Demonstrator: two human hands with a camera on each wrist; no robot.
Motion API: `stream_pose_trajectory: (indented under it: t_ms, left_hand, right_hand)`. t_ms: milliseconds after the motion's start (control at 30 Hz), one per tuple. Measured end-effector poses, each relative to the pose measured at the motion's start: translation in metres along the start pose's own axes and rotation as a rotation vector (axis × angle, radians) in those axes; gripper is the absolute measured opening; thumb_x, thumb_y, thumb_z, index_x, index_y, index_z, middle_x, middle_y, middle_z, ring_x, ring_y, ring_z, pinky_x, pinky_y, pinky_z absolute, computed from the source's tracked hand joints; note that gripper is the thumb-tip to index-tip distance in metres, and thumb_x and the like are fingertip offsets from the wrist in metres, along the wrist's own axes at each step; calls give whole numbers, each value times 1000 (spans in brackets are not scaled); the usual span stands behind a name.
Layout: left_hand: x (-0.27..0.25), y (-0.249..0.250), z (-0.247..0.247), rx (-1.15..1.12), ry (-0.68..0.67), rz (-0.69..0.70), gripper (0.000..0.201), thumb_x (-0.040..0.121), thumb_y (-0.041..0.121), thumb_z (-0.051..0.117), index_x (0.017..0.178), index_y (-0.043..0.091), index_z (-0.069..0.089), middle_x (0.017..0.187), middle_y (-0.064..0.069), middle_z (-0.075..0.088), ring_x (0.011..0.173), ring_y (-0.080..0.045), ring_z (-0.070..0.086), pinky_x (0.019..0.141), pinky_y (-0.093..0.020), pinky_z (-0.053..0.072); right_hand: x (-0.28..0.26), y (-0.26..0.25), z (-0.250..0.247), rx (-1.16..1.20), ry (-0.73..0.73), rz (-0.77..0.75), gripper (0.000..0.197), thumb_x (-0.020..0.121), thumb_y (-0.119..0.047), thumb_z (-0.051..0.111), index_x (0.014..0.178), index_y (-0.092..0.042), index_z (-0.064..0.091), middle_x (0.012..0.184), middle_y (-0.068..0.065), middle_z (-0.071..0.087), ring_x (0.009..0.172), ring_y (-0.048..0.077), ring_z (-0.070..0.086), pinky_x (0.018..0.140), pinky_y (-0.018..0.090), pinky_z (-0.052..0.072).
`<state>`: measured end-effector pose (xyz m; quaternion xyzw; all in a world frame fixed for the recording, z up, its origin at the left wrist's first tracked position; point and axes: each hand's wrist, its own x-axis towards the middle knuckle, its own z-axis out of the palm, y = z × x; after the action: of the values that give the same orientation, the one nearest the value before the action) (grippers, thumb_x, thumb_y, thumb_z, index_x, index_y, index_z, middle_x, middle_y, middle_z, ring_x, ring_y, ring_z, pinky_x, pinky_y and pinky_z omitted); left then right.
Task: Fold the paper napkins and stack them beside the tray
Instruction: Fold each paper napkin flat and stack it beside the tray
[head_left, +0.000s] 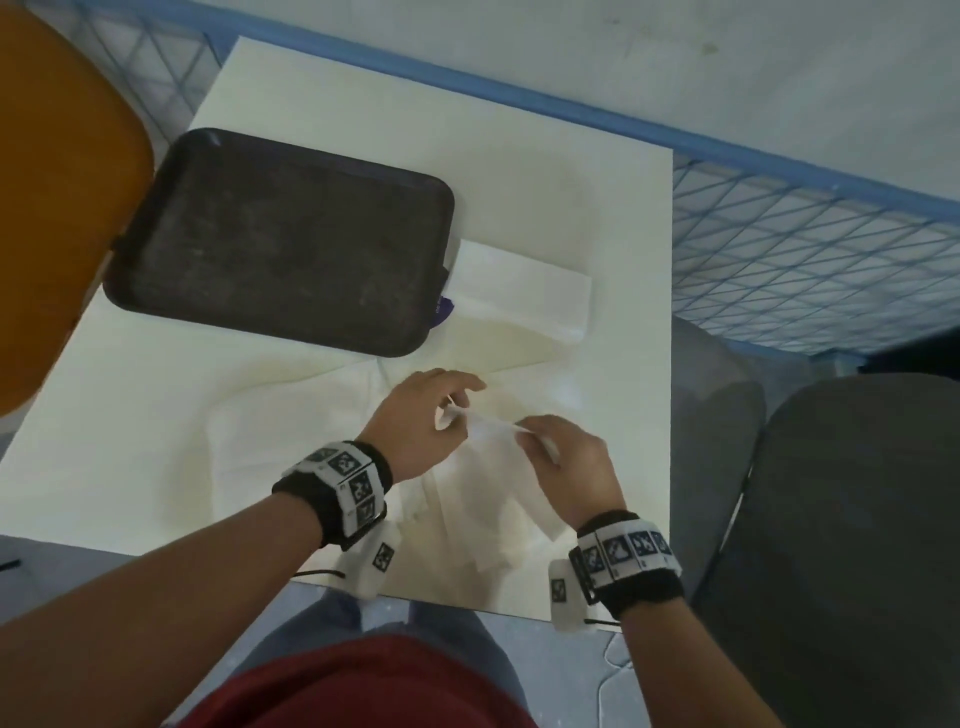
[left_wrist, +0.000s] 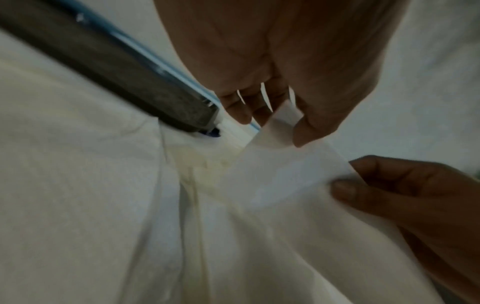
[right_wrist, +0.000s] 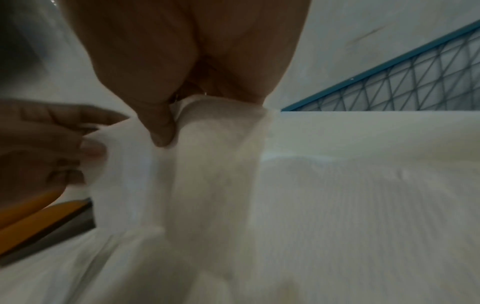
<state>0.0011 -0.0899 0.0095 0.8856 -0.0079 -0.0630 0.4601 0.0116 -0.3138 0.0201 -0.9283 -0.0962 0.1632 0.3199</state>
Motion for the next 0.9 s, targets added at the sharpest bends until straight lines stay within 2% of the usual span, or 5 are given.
stream_pose_trajectory:
  t_ms: [100,300,500,767,900]
  left_hand:
    - [19,1,13,20,41,-176,28,90,16,60,115,27,62,104,12,59,93,-5,57,86,-20,47]
    - [47,0,53,405,-158,-289,44,93,39,58,133,26,49,126,-1,51,114,-27,53,93,-44,49]
    - [41,-2,55,282,-83,-446,24,88,35,66,108,30,54,96,7,66,91,-21,65,88,-39,51]
    - [20,7,31,97,-21,-462,9,91,35,62,92,31,55,80,11,62,72,-9,60,71,-26,54]
    - [16,13,8,11,-42,-386,9,95,30,57,89,28,49,85,10,62,75,-10,59,64,-20,43]
  right_hand:
    - [19,6,-35,2,26,70,27,103,-29,56,123,-18,70,126,0,71,116,18,64,96,14,38]
    - [67,19,-95,38,52,126,26,99,-33,62,120,-23,71,118,-7,70,112,10,62,95,18,39]
    - [137,9,-112,66,45,58,15,96,-37,66,108,-29,71,100,-13,69,97,6,62,85,20,42]
    - [238,-6,-73,-139,-104,-82,24,97,-38,62,115,-27,73,118,-5,73,112,16,65,95,25,45]
    - [264,-8,-52,-406,-103,-22,40,98,-50,53,136,-37,56,143,-4,54,131,25,50,112,51,35]
